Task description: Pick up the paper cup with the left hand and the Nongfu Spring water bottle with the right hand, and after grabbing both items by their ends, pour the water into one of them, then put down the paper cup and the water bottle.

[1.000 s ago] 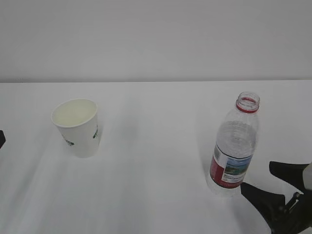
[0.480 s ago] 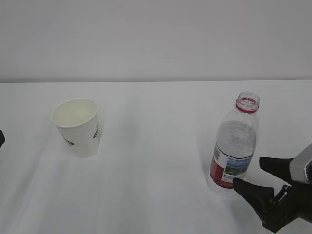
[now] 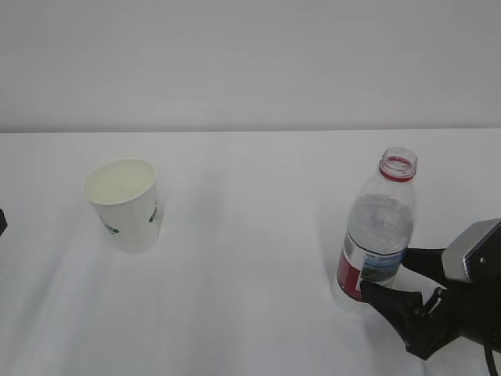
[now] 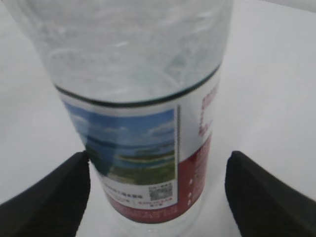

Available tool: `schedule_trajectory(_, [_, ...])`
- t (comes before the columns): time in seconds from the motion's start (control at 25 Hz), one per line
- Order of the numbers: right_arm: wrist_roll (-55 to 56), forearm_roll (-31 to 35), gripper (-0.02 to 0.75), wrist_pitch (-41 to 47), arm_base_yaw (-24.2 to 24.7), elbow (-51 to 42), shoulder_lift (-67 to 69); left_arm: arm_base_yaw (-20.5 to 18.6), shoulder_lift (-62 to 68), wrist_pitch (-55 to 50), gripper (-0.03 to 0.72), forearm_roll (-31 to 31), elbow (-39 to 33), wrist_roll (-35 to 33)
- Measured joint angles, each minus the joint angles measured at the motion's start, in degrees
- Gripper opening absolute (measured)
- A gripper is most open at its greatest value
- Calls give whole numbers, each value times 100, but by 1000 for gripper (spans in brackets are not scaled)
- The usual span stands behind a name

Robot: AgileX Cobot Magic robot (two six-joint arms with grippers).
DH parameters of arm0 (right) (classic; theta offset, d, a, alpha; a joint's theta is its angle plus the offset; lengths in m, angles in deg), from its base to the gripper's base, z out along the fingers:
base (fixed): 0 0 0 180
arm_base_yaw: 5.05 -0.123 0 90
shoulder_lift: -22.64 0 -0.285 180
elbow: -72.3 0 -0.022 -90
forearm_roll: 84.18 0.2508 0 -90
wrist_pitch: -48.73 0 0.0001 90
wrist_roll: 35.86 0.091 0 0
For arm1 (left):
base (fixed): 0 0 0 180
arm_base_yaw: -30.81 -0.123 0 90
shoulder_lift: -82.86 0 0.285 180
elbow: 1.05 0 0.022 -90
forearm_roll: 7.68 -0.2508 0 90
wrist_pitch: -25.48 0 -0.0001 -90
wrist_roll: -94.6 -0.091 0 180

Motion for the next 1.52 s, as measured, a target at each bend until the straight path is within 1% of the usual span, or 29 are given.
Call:
schedule_trajectory(0.52, [148, -321, 643, 0, 0, 465, 38, 0, 0, 0, 604, 0, 0, 0])
schedule_trajectory(0.68, [237, -410, 643, -4, 0, 631, 297, 0, 0, 120, 600, 0, 0, 0])
schedule_trajectory(1.08, [348, -461, 639, -4, 0, 888, 523, 0, 0, 199, 592, 0, 0, 0])
schedule_trajectory(1.16, [357, -461, 619, -4, 0, 892, 523, 0, 0, 199, 591, 0, 0, 0])
schedule_trajectory(1.4, [357, -596, 525, -4, 0, 901, 523, 0, 0, 199, 591, 0, 0, 0])
schedule_trajectory(1.52, [357, -633, 508, -4, 0, 901, 523, 0, 0, 177, 591, 0, 0, 0])
